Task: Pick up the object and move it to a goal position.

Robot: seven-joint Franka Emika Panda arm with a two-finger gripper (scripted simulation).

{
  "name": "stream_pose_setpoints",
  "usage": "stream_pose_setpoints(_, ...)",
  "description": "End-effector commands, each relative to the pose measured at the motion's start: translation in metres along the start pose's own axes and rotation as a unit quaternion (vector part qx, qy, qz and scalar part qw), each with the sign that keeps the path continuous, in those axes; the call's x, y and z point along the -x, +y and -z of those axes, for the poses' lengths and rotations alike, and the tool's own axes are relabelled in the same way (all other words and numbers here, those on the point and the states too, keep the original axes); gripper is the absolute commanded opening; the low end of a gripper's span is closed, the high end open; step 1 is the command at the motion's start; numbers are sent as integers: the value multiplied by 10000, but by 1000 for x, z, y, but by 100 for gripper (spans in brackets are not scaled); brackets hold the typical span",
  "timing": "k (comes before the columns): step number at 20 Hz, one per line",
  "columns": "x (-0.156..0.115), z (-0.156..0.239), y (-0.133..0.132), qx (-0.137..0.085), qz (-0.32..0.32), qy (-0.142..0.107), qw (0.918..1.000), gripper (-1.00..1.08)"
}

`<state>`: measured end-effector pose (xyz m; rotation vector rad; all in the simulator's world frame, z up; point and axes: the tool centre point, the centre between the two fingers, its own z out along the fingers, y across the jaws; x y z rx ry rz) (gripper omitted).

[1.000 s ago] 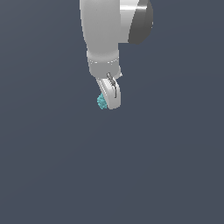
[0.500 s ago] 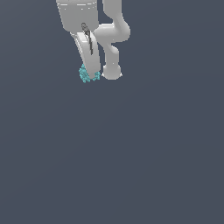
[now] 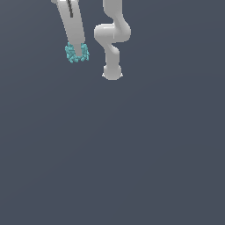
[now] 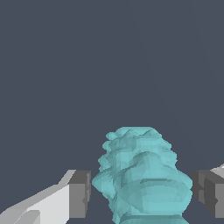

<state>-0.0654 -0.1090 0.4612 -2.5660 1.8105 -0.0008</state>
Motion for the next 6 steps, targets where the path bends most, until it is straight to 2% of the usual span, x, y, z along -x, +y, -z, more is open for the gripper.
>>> stream_pose_setpoints(1,-3,7,3,6,6,0,10000,-100)
stream_pose_setpoints(6,-5,11,4,6,9,1,10000,-100)
